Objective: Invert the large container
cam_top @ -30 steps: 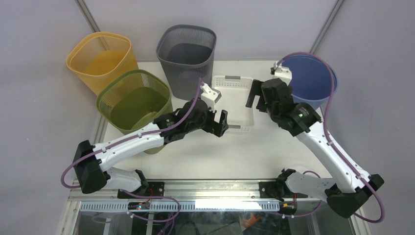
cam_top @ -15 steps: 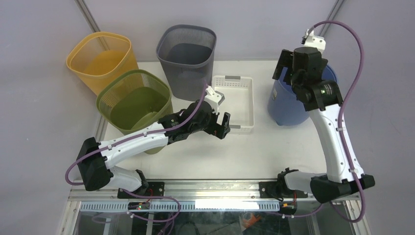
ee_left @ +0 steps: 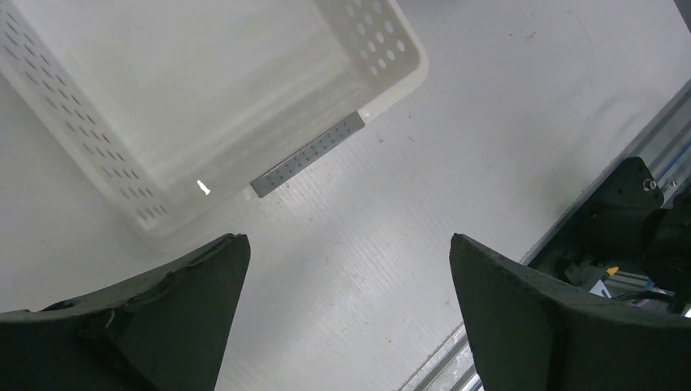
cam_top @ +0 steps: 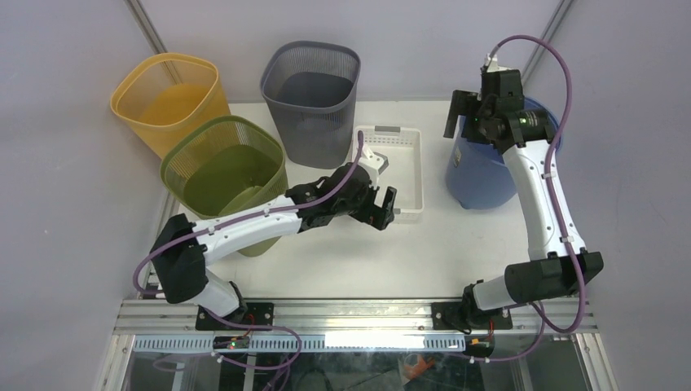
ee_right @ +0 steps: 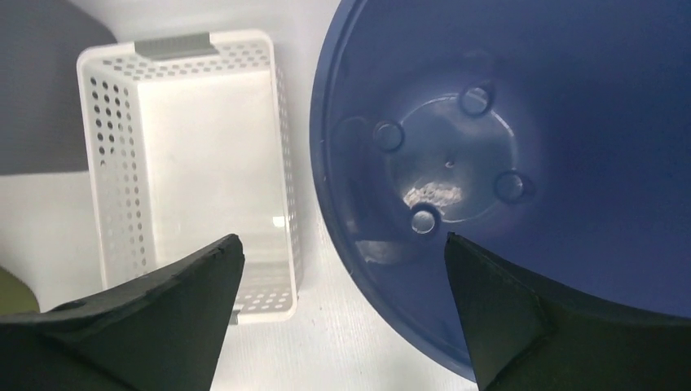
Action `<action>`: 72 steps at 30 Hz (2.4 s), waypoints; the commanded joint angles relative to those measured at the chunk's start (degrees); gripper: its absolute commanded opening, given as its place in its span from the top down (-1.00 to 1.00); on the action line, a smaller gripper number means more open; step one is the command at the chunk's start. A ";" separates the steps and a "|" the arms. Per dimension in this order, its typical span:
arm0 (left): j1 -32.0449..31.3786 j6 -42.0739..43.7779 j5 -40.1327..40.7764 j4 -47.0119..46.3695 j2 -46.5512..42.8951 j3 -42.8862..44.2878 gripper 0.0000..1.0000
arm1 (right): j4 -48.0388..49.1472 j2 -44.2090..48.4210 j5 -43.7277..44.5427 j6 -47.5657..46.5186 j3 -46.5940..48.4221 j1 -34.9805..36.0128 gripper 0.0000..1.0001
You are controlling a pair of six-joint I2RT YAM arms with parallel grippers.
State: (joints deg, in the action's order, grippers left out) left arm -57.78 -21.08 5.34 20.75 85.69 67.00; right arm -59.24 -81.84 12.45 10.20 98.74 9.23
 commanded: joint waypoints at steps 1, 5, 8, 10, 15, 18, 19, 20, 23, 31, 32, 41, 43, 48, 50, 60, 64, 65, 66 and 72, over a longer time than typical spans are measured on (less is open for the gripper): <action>-0.40 -2.72 -1.92 -3.51 2.96 4.16 -0.98 | -1.17 0.29 -4.19 -1.74 -0.54 -0.18 -0.95; -0.22 -3.62 0.40 -2.97 7.08 6.99 -0.97 | -1.38 0.78 -4.77 -1.65 -1.51 -0.18 -0.80; 1.24 -3.55 0.27 -1.87 11.11 9.96 -0.98 | -1.60 0.93 -5.35 -1.53 -1.84 -0.11 -0.60; 2.88 -3.86 -1.03 -1.59 13.53 11.50 -0.98 | -1.73 0.99 -5.74 -1.49 -2.12 -0.10 -0.46; 7.76 -4.47 -5.85 -0.17 19.17 14.36 -0.98 | -2.10 0.73 -6.33 -1.52 -2.66 -0.09 -0.08; 9.47 -3.80 -5.24 2.62 21.34 15.80 -0.98 | -2.35 0.52 -6.97 -1.58 -3.00 -0.09 0.14; 9.65 -3.39 -4.39 3.78 21.43 15.82 -0.97 | -2.31 0.47 -7.26 -1.61 -3.09 -0.09 0.20; 9.85 -2.95 -3.57 4.38 21.34 15.48 -0.98 | -2.29 0.48 -7.53 -1.59 -3.29 -0.09 0.27; 10.51 -1.96 -1.43 6.47 20.59 14.66 -0.98 | -2.45 0.46 -8.49 -1.54 -3.37 -0.09 0.41; 13.90 -0.08 4.63 11.89 17.28 13.75 -0.98 | -3.35 0.55 -8.49 -1.21 -2.89 -0.09 0.69; 14.49 0.21 5.38 12.53 16.58 13.83 -0.98 | -3.60 0.59 -8.23 -1.09 -2.71 -0.07 0.69; 18.57 3.70 9.19 16.43 12.54 15.29 -0.98 | -5.92 0.40 0.19 -1.21 -2.33 0.21 -0.06; 18.55 3.68 7.82 17.17 12.13 16.14 -0.98 | -6.51 0.16 2.47 -0.96 -2.09 0.55 -0.15; 18.25 2.53 -1.93 16.05 7.78 16.89 -0.98 | -6.57 -0.56 7.86 -0.81 -2.47 1.72 -0.13; 17.95 2.23 -5.54 14.92 5.81 16.98 -0.98 | -6.43 -0.83 8.07 -0.87 -2.78 2.35 -0.04; 16.48 -0.02 -11.74 13.22 0.00 18.69 -0.98 | -8.19 -2.45 2.66 2.21 3.93 6.38 1.00; 16.50 -0.40 -12.21 13.00 -1.07 18.38 -0.98 | -6.45 -1.07 -4.25 6.16 7.60 6.41 1.00; 16.47 -0.60 -12.32 12.88 -1.12 18.04 -0.98 | -5.68 -0.56 -5.79 7.43 7.77 6.43 1.00; 16.48 -0.73 -12.37 12.78 -1.18 17.62 -0.98 | -4.80 -0.02 -7.06 8.68 7.59 6.41 1.00; 16.49 -1.65 -12.83 12.32 -2.00 14.95 -0.98 | -0.18 5.66 -8.18 16.39 3.78 6.08 1.00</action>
State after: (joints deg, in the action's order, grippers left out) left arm -41.21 -20.86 -5.30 35.46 86.56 83.13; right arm -66.89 -82.35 7.55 18.79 103.35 15.38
